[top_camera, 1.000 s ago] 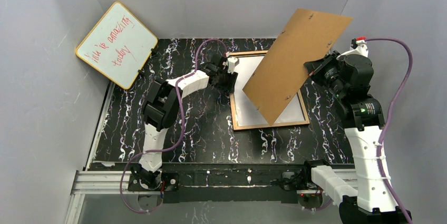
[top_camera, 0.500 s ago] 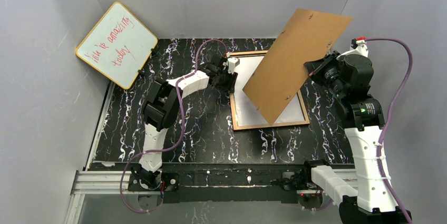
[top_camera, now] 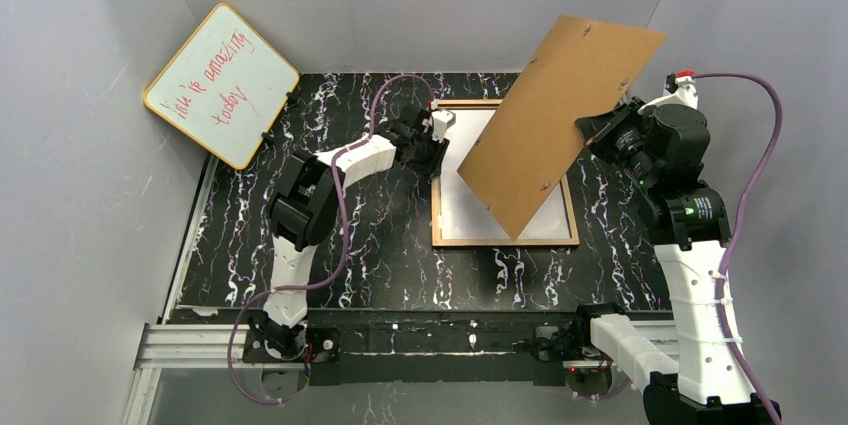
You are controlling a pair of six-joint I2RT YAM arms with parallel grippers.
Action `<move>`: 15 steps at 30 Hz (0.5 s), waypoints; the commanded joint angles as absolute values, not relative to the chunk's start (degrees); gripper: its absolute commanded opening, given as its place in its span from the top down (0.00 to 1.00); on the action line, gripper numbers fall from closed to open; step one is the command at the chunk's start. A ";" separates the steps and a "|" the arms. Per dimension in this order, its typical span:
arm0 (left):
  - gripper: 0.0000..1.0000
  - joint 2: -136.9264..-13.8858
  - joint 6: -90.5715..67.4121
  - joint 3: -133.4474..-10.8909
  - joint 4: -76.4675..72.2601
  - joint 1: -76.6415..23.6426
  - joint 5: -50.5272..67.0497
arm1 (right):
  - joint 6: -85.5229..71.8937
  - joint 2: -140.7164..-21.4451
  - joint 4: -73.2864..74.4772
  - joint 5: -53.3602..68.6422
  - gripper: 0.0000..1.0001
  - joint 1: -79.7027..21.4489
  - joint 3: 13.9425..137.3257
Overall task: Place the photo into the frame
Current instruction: Move the photo frame to the center of the board.
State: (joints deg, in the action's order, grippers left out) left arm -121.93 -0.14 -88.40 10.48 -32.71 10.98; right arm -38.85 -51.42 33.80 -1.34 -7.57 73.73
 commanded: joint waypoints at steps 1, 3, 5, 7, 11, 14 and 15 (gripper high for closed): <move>0.72 -119.82 5.34 -84.29 16.63 -31.29 4.84 | -40.76 -50.68 26.18 -0.35 0.99 -7.58 75.45; 0.72 -118.55 6.04 -82.92 16.62 -30.64 4.51 | -41.12 -50.86 25.83 1.43 0.99 -7.64 75.01; 0.72 -117.30 6.40 -81.78 16.68 -29.78 4.39 | -41.45 -51.06 25.71 2.06 0.99 -7.62 74.77; 0.72 -116.04 6.54 -80.60 16.95 -28.72 4.65 | -41.69 -51.15 25.29 2.95 0.99 -7.56 74.39; 0.72 -112.68 6.79 -78.36 17.11 -27.02 5.50 | -42.30 -51.58 24.70 4.54 0.99 -7.56 73.61; 0.72 -110.31 6.40 -77.09 17.92 -25.56 6.48 | -43.00 -51.76 24.19 5.96 0.99 -7.56 72.74; 0.72 -109.45 6.26 -76.58 18.06 -24.91 6.99 | -43.20 -51.79 24.03 6.36 0.99 -7.58 72.43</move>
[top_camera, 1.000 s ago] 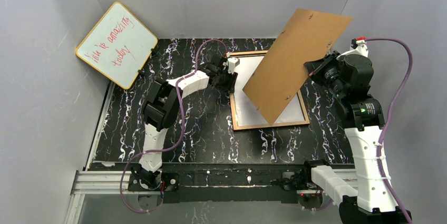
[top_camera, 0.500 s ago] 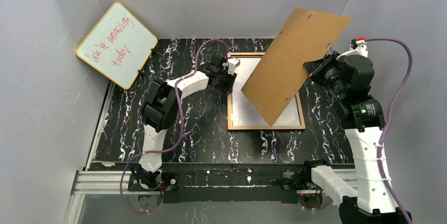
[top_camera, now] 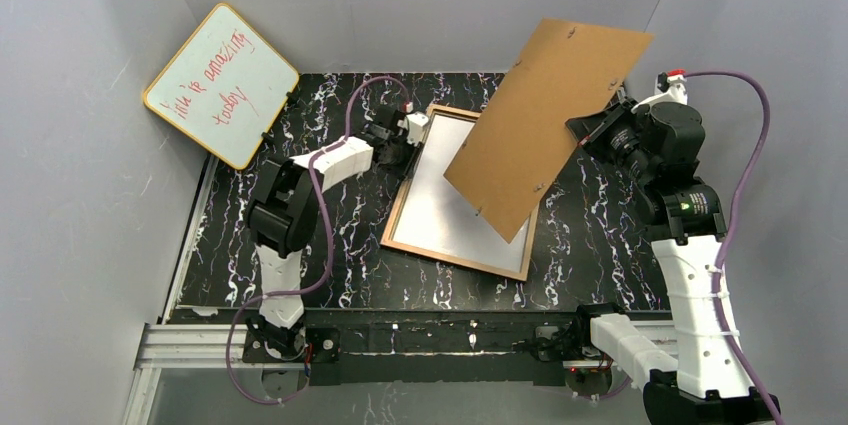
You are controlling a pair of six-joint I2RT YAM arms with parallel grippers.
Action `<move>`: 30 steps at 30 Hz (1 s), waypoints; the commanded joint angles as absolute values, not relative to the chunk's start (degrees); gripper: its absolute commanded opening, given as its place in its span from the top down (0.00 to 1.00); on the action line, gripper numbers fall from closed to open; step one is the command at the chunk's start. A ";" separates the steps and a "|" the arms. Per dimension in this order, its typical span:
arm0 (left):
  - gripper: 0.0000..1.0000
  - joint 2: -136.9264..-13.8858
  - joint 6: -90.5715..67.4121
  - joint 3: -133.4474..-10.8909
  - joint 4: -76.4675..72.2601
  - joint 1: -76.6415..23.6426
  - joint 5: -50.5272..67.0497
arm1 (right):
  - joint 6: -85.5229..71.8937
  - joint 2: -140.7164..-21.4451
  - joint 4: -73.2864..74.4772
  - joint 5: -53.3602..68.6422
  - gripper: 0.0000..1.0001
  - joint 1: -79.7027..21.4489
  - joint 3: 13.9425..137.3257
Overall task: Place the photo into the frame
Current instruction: Move the photo frame to the center of the board.
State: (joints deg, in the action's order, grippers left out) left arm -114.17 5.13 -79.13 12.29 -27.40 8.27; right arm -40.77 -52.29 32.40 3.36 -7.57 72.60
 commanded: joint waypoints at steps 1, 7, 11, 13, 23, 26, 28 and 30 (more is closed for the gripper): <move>0.72 -108.61 6.17 -76.14 18.30 -24.28 7.44 | -43.34 -51.89 23.86 6.75 0.99 -7.61 72.16; 0.72 -103.02 6.52 -72.24 19.64 -19.86 9.23 | -45.19 -52.36 21.27 10.89 0.99 -7.58 69.56; 0.72 -98.86 7.59 -68.23 20.34 -17.20 9.85 | -47.24 -53.31 17.68 15.77 0.99 -7.60 67.07; 0.72 -97.22 8.26 -66.41 20.59 -15.64 9.84 | -48.52 -53.98 15.80 18.30 0.99 -7.56 66.15; 0.58 -91.33 14.71 -70.99 27.09 -10.18 15.28 | -52.98 -56.24 4.33 25.71 0.99 -7.56 61.11; 0.39 -89.53 21.75 -79.91 37.29 -10.19 24.03 | -54.16 -56.99 -1.31 25.64 0.99 -7.64 59.66; 0.31 -87.64 27.26 -84.26 44.36 -10.27 29.34 | -56.05 -57.92 -6.97 26.58 0.99 -7.59 58.43; 0.30 -85.09 32.98 -86.68 50.37 -10.85 32.19 | -57.13 -59.95 -11.54 28.74 0.99 -7.56 58.11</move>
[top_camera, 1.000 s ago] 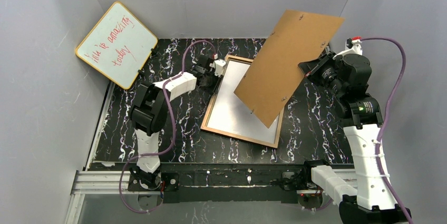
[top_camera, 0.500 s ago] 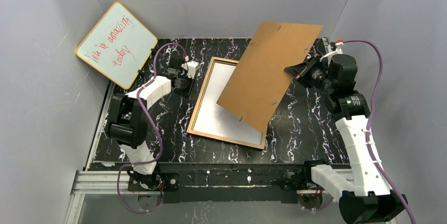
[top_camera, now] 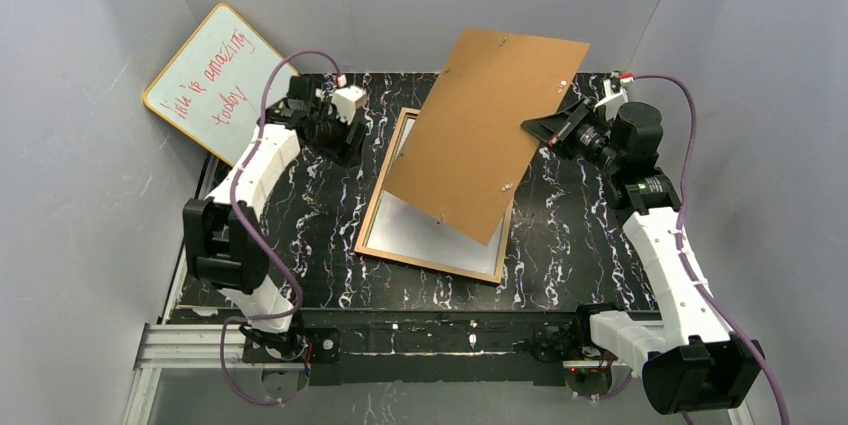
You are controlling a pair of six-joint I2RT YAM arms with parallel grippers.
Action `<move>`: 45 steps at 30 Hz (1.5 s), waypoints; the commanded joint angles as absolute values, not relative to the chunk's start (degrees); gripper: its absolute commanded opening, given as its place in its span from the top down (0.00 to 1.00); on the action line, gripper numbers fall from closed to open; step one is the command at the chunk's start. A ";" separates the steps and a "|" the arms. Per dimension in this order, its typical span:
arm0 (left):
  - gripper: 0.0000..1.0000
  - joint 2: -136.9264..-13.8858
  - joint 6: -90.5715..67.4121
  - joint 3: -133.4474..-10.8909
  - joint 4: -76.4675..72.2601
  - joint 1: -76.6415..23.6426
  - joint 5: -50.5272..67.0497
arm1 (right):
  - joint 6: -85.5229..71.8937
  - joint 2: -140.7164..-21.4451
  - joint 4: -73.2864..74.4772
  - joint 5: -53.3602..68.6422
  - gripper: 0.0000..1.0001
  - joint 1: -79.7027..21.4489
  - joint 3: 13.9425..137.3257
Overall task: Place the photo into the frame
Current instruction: Move the photo frame to the center of the board, then adjust the photo frame item.
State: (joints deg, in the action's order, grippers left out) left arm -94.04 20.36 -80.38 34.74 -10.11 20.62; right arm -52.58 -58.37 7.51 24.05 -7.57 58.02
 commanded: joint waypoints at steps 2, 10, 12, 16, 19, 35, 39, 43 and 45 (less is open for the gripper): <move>0.29 -80.41 38.00 -86.07 53.89 -12.41 31.51 | -58.17 -61.51 -16.30 30.33 0.99 -7.69 57.32; 0.26 -65.30 52.39 -77.33 54.25 -25.10 20.79 | -65.55 -65.69 -36.98 29.80 0.99 -10.27 50.76; 0.26 -64.18 54.51 -76.60 53.97 -28.22 19.25 | -66.03 -67.54 -37.83 29.24 0.99 -12.16 51.49; 0.24 -63.70 59.78 -75.65 54.49 -32.16 19.77 | -67.15 -70.71 -38.18 28.15 0.99 -15.50 53.58; 0.22 -62.76 65.38 -73.78 54.50 -35.12 17.50 | -70.05 -72.88 -39.28 28.80 0.99 -16.79 54.15; 0.14 -60.56 77.32 -71.35 52.24 -37.87 18.19 | -76.73 -77.20 -41.48 28.61 0.99 -21.72 54.76; 0.14 -60.98 76.59 -71.61 51.99 -38.11 18.70 | -77.00 -77.58 -41.61 27.74 0.99 -22.88 54.89; 0.14 -61.45 75.08 -71.98 51.35 -38.56 19.41 | -77.93 -78.25 -41.96 26.71 0.99 -24.01 55.00; 0.13 -61.97 73.72 -72.43 50.91 -38.83 19.71 | -78.12 -78.37 -42.36 26.18 0.99 -24.54 54.98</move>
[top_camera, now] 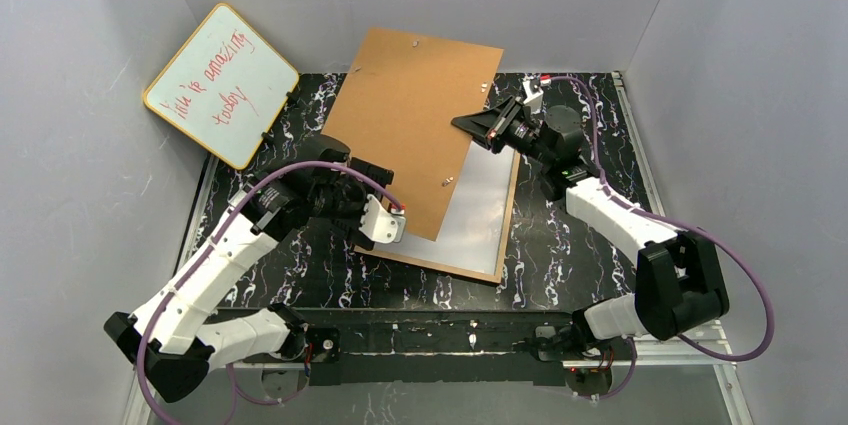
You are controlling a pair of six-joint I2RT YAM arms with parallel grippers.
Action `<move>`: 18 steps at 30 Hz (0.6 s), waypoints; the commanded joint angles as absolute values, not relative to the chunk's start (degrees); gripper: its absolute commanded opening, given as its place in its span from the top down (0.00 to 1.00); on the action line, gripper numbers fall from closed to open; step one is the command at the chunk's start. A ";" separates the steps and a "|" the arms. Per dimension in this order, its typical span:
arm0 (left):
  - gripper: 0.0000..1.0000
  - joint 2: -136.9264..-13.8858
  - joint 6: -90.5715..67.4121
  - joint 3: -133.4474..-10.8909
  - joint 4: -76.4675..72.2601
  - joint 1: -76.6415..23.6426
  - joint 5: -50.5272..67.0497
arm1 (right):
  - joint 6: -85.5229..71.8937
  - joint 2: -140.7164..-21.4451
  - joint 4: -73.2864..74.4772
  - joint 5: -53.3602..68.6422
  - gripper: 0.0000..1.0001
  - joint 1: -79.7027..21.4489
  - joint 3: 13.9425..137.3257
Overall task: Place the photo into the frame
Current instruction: Adjust the photo frame item.
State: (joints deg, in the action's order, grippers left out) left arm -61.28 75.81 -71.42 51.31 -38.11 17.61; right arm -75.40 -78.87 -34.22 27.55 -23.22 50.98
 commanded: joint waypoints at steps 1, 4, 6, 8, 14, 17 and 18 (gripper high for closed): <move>0.13 -62.22 73.29 -72.70 50.89 -38.90 19.88 | -78.12 -78.47 -42.36 25.99 0.99 -24.88 55.09; 0.14 -62.72 72.34 -73.29 50.80 -39.38 20.40 | -78.05 -78.74 -42.41 25.06 0.99 -25.55 55.17; 0.13 -62.96 72.14 -73.43 50.77 -39.70 20.35 | -78.05 -78.95 -42.53 24.88 0.99 -25.87 55.20; 0.13 -63.19 71.62 -73.64 50.67 -39.92 20.42 | -78.04 -79.16 -42.54 24.65 0.99 -26.29 55.28; 0.13 -63.54 70.08 -73.78 50.05 -40.60 20.48 | -77.72 -80.07 -43.20 24.15 0.99 -27.66 55.30; 0.14 -63.94 69.00 -74.23 49.73 -40.89 20.82 | -77.24 -80.57 -43.33 23.83 0.99 -28.60 55.39; 0.14 -64.09 68.53 -74.40 49.70 -40.99 20.83 | -76.95 -80.67 -43.33 23.63 0.99 -28.96 55.35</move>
